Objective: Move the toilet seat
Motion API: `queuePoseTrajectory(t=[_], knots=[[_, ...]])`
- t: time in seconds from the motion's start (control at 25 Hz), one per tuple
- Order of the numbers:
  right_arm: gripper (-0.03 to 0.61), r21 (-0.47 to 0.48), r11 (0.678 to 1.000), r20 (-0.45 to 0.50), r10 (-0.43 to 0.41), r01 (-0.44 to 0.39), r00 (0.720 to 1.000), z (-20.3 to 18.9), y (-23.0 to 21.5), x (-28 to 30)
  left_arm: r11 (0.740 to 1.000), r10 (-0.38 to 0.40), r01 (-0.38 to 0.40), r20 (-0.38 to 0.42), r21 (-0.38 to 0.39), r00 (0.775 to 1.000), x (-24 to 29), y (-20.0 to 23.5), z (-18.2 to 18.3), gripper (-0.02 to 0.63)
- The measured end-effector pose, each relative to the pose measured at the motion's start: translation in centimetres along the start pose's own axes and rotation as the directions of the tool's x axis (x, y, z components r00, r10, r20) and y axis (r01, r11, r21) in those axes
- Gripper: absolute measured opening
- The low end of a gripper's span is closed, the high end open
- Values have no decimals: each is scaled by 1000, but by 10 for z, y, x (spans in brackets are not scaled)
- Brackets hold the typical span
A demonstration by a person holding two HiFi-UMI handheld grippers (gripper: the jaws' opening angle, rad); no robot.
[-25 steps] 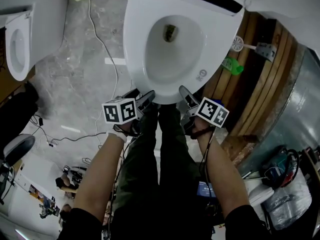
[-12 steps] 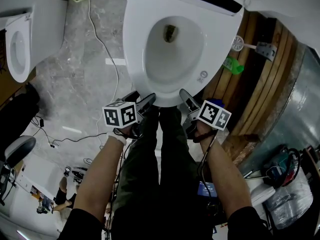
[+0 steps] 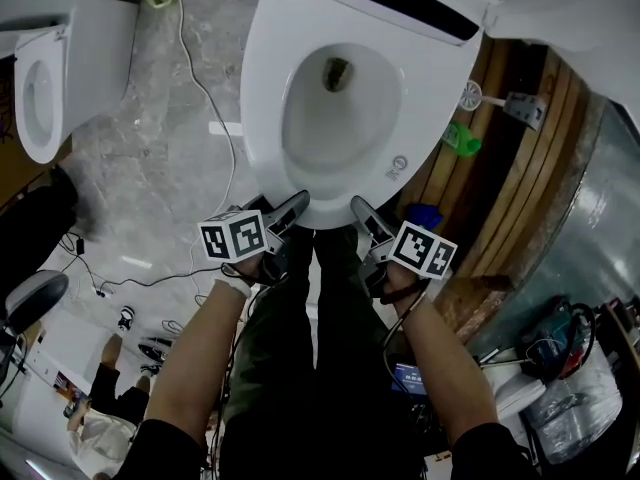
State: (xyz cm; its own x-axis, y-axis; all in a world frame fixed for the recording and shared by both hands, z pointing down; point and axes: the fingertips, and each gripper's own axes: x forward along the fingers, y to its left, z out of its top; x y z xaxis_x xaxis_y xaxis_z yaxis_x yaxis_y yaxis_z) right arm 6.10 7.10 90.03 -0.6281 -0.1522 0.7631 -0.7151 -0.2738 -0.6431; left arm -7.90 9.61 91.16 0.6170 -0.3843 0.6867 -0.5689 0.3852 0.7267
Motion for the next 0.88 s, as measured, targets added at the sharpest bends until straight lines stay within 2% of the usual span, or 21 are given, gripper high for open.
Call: queuePoseTrajectory(t=[0.32,0.48,0.56,0.88], knots=[[316,49,998,25,24,-25,999,1,12,-13,999,36,-36,-39,18,999,-15,-17,1,330],[314,72,996,34,48,-50,998,1,15,-18,999,47,-48,-48,-17,998,-21,-25,2,330],[314,85,994,42,62,-66,997,1,18,-22,999,52,-53,-57,-8,997,-25,-30,1,330],[314,137,983,73,115,-124,991,4,35,-45,1000,20,-19,-89,15,996,-45,-56,-1,330]])
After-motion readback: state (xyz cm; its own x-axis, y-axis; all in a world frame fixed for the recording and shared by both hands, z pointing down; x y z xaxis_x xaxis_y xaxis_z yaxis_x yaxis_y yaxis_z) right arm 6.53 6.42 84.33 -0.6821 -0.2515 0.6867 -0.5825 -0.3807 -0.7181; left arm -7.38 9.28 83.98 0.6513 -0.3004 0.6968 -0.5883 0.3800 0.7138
